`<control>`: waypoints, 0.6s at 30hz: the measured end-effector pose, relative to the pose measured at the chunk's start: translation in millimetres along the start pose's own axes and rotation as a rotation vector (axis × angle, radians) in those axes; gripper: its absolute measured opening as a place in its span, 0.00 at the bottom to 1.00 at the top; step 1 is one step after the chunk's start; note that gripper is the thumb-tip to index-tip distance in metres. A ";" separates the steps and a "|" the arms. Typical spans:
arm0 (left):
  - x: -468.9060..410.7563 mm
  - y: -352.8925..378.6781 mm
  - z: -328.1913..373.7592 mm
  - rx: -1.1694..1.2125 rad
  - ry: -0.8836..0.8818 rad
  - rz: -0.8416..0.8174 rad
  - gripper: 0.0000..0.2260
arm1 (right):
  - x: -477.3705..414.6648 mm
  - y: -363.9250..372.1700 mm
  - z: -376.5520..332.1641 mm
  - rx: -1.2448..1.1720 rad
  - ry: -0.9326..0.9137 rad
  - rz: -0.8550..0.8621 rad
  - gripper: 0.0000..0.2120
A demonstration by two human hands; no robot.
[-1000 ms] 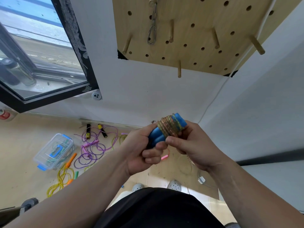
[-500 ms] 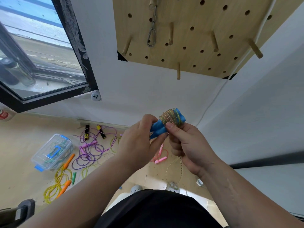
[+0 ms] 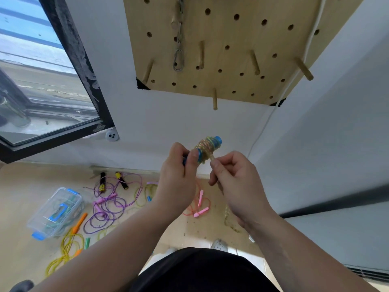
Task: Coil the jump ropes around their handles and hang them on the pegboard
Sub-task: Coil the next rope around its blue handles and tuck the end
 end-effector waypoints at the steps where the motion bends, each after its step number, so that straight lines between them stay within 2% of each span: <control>1: -0.4 5.3 -4.2 0.059 -0.072 -0.016 0.13 | 0.5 -0.3 -4.1 0.050 -0.061 0.015 0.05; 3: -1.9 13.3 -10.8 0.205 -0.228 -0.034 0.14 | 1.5 2.0 -9.3 0.113 -0.151 -0.001 0.03; 8: -1.2 24.8 -9.0 0.587 -0.556 -0.116 0.13 | 4.4 0.9 -6.9 0.282 -0.276 -0.055 0.11; 10: -0.4 26.2 -5.4 0.720 -0.621 -0.161 0.12 | 0.8 -7.2 0.5 0.175 -0.214 -0.015 0.11; 13: 2.2 30.0 1.0 0.909 -0.726 -0.234 0.12 | -4.4 -16.0 15.0 -0.022 -0.054 -0.013 0.04; 16: 10.7 34.8 12.0 1.043 -0.796 -0.376 0.14 | -9.1 -19.0 27.0 -0.155 0.054 -0.081 0.04; 18: 16.6 35.9 17.5 1.078 -0.823 -0.480 0.13 | -14.1 -19.1 29.2 -0.250 0.083 -0.193 0.01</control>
Point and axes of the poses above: each hand's wrist, its own x-axis away from the middle knuckle, its own y-axis out of the palm, z = x × y, the point moved 6 cm from there along -x, towards the middle knuckle, and after that the axes turned 5 degrees about -x, right-handed, at the moved point
